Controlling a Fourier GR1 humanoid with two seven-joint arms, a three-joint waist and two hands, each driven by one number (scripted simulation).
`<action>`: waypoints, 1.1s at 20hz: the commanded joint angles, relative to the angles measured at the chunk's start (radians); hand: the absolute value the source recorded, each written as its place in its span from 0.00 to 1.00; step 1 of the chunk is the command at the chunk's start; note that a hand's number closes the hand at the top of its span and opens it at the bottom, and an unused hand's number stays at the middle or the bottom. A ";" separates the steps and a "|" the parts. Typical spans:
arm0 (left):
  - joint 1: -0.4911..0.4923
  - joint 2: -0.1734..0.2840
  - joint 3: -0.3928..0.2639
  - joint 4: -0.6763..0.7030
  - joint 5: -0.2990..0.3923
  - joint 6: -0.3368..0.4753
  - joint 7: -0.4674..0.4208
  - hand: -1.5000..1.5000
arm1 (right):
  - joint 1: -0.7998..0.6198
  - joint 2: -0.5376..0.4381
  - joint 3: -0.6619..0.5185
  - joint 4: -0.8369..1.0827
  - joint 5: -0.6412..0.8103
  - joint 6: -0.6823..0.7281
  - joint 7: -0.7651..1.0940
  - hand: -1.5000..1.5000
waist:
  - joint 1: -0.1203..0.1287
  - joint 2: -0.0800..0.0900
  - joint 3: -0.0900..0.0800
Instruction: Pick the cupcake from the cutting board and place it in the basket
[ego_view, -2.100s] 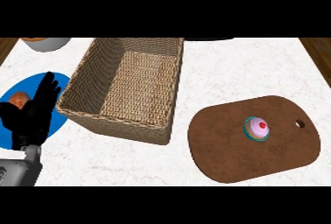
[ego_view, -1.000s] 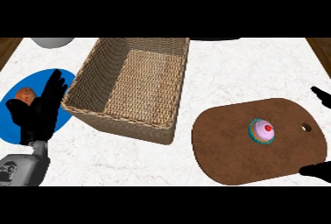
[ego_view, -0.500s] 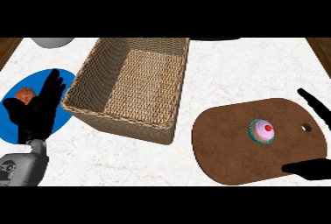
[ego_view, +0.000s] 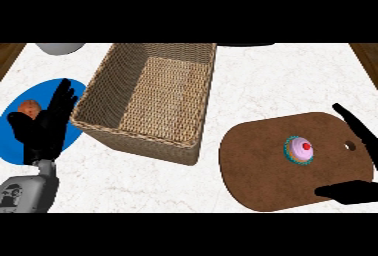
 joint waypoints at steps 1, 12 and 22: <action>0.014 -0.006 0.028 -0.002 -0.016 -0.024 -0.012 0.50 | -0.050 0.049 0.003 0.076 0.072 0.012 -0.025 0.00 | 0.002 0.000 0.000; -0.070 -0.029 0.053 0.027 -0.049 -0.032 0.043 0.50 | -0.036 0.121 0.002 0.164 0.212 -0.017 -0.093 0.00 | -0.001 0.000 0.000; -0.050 -0.080 0.052 0.008 -0.081 -0.022 0.038 0.50 | -0.166 0.122 -0.037 0.289 0.244 0.046 -0.074 0.00 | 0.000 0.001 0.000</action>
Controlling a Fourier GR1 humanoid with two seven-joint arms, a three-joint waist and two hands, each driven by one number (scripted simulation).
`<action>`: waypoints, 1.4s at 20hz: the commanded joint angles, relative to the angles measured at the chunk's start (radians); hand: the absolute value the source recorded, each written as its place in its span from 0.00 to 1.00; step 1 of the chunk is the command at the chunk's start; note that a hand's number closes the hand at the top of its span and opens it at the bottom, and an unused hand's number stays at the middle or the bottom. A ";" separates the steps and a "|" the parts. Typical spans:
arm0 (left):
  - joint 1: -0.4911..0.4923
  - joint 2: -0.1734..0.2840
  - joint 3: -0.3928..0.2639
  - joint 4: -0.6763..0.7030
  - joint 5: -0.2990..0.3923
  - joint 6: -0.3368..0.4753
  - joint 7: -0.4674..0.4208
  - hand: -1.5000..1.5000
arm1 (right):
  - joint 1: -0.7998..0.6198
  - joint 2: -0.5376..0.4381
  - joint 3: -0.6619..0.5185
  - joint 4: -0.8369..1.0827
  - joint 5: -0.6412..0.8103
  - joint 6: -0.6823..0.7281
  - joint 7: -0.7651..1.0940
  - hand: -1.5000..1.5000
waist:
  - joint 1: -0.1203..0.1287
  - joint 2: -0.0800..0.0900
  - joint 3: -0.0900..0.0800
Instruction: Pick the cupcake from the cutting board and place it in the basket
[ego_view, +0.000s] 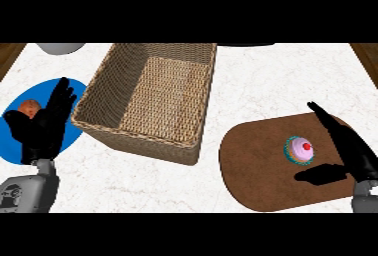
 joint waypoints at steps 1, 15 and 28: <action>-0.027 0.007 0.042 0.029 0.015 -0.023 -0.013 0.50 | 0.055 0.018 -0.007 -0.066 0.008 0.033 0.016 0.00 | -0.003 -0.001 0.000; -0.035 -0.006 0.023 0.010 -0.016 -0.029 0.017 0.50 | 0.057 0.012 0.063 0.160 0.076 0.040 -0.243 1.00 | 0.000 0.000 0.000; -0.054 -0.040 -0.029 0.020 -0.030 -0.049 -0.003 0.50 | 0.026 0.312 0.636 0.104 0.263 -0.031 0.037 1.00 | 0.116 0.019 0.000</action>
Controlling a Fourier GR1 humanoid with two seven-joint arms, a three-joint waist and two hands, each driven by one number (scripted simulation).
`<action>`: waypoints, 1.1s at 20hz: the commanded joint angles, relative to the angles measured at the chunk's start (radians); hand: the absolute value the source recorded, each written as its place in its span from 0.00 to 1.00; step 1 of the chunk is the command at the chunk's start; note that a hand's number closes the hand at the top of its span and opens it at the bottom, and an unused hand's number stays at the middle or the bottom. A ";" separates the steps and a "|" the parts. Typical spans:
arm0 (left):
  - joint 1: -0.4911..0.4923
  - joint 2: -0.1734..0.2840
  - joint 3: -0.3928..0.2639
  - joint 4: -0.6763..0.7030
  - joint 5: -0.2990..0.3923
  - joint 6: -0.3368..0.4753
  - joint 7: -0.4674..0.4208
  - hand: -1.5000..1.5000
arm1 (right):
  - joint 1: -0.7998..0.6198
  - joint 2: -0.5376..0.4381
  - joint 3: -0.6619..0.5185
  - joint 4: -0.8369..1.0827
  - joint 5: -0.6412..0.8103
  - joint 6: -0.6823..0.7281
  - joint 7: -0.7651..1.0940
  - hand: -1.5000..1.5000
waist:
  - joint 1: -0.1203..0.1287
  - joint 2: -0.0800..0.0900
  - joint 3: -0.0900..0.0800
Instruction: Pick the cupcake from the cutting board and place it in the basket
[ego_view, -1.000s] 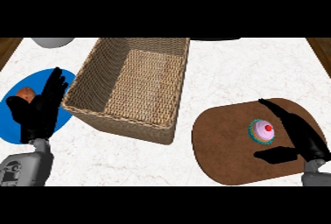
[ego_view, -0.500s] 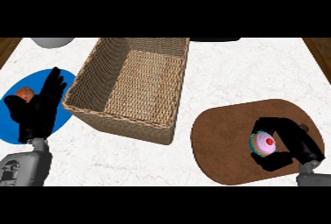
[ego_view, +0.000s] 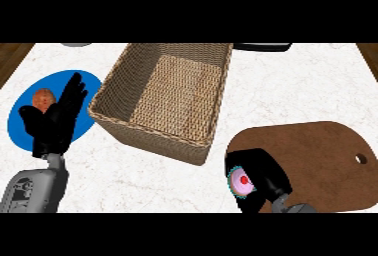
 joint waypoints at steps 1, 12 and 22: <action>-0.024 -0.007 -0.011 0.008 0.007 -0.013 -0.003 0.50 | 0.021 0.105 0.242 0.057 -0.015 -0.068 0.090 1.00 | 0.043 0.025 0.027; -0.029 -0.006 -0.003 0.026 -0.005 0.006 0.009 0.50 | 0.035 0.110 0.642 -0.074 -0.235 -0.668 0.164 1.00 | -0.003 0.009 0.032; -0.010 -0.006 0.017 0.047 -0.002 0.014 -0.013 0.50 | -0.143 0.108 0.787 -0.126 -0.123 -0.960 0.414 1.00 | -0.039 -0.001 0.021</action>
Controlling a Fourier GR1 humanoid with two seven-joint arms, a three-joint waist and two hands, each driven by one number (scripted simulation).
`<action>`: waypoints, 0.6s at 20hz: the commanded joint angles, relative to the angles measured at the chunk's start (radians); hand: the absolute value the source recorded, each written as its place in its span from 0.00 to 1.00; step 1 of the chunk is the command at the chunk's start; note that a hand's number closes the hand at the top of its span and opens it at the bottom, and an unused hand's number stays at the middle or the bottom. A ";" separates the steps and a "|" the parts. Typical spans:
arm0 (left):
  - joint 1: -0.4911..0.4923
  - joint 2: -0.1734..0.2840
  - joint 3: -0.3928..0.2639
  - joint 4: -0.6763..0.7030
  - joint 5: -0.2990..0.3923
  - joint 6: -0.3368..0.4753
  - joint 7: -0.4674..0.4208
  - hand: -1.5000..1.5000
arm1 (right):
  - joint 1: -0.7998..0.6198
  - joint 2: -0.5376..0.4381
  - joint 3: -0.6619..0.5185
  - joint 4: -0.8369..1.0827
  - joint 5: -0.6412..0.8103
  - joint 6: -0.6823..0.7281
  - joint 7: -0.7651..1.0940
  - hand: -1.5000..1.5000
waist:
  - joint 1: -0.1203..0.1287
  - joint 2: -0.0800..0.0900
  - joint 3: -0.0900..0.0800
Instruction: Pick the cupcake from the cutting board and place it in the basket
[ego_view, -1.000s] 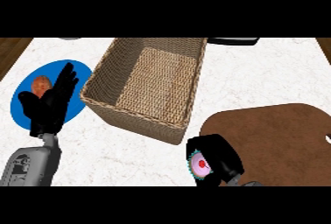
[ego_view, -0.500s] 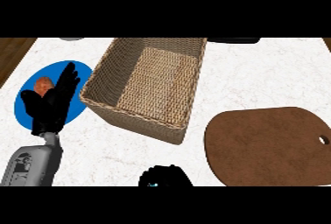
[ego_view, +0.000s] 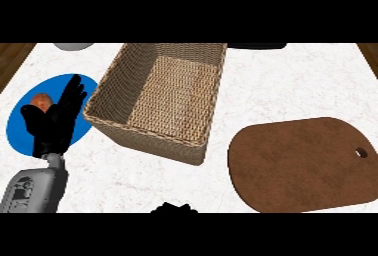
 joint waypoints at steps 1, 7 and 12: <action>-0.002 0.009 0.009 -0.002 0.003 -0.002 0.005 0.50 | -0.079 0.049 0.047 -0.060 0.051 -0.070 0.158 1.00 | -0.011 -0.007 -0.003; 0.007 -0.004 -0.005 -0.007 -0.005 0.003 0.000 0.50 | -0.133 0.048 0.004 -0.076 0.060 -0.203 0.235 1.00 | -0.001 -0.001 0.000; -0.015 0.021 0.017 -0.004 0.007 -0.008 0.003 0.50 | -0.193 0.048 -0.052 -0.057 0.126 -0.214 0.285 1.00 | 0.003 0.003 -0.002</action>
